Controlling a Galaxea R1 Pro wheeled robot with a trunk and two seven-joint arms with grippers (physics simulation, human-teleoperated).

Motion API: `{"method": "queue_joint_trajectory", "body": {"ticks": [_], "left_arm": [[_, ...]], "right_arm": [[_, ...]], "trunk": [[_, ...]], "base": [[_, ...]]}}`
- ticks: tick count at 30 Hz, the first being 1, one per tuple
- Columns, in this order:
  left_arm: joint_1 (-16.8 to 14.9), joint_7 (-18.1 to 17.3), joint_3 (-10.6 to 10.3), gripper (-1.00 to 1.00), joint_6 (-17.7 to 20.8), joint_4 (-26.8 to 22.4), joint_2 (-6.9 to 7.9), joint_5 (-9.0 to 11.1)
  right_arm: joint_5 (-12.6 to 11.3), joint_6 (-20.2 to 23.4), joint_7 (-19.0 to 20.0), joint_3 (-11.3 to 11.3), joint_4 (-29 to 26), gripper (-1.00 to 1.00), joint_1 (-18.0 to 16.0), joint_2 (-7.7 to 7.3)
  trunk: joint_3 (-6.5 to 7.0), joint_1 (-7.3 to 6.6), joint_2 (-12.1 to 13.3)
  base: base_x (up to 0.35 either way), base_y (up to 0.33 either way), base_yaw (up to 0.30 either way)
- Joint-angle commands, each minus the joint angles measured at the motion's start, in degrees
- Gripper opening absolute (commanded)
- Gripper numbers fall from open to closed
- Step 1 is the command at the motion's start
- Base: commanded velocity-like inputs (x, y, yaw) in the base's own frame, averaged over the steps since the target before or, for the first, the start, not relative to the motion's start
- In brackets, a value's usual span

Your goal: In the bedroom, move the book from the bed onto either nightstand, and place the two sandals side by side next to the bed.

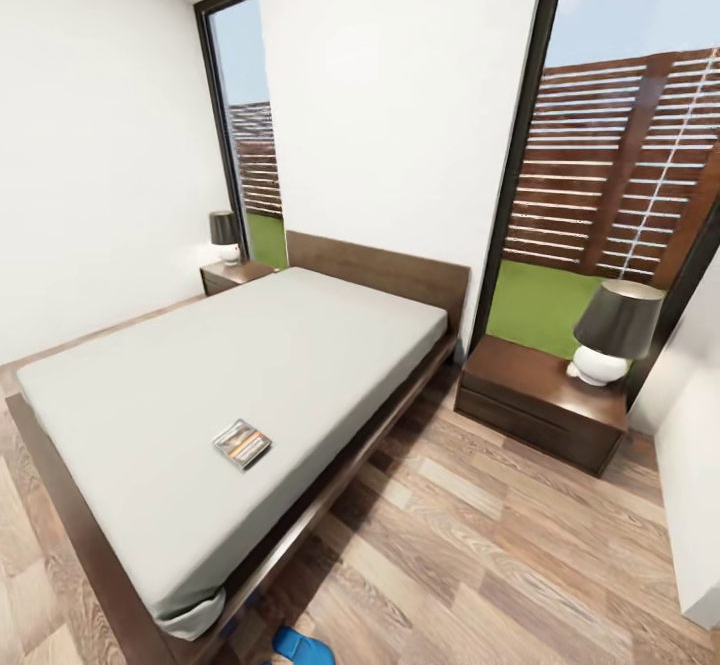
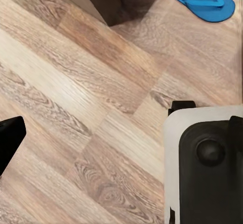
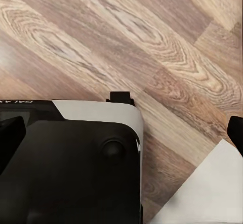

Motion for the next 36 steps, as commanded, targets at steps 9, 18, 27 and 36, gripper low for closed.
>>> {"method": "queue_joint_trajectory", "body": {"ticks": [9, 18, 27, 36], "left_arm": [[0.0, 0.2, -0.5, 1.00, -0.2, 0.0, 0.00, 0.1], [0.0, 0.2, -0.5, 1.00, -0.2, 0.0, 0.00, 0.2], [0.0, 0.2, -0.5, 1.00, -0.2, 0.0, 0.00, 0.2], [0.0, 0.2, -0.5, 1.00, -0.2, 0.0, 0.00, 0.2]], "right_arm": [[-0.6, -0.3, 0.0, 0.5, 0.2, 1.00, -0.1, 0.00], [-0.6, -0.3, 0.0, 0.5, 0.2, 1.00, 0.2, 0.00], [-0.6, -0.3, 0.0, 0.5, 0.2, 1.00, 0.3, -0.03], [-0.6, -0.3, 0.0, 0.5, 0.2, 1.00, 0.3, -0.02]], "trunk": [[-0.07, 0.01, -0.1], [-0.07, 0.01, -0.1], [-0.07, 0.01, -0.1], [-0.07, 0.01, -0.1]], "base": [[-0.001, 0.000, -0.294], [0.000, 0.000, -0.295], [0.000, 0.000, -0.295], [0.000, 0.000, -0.295]]}}
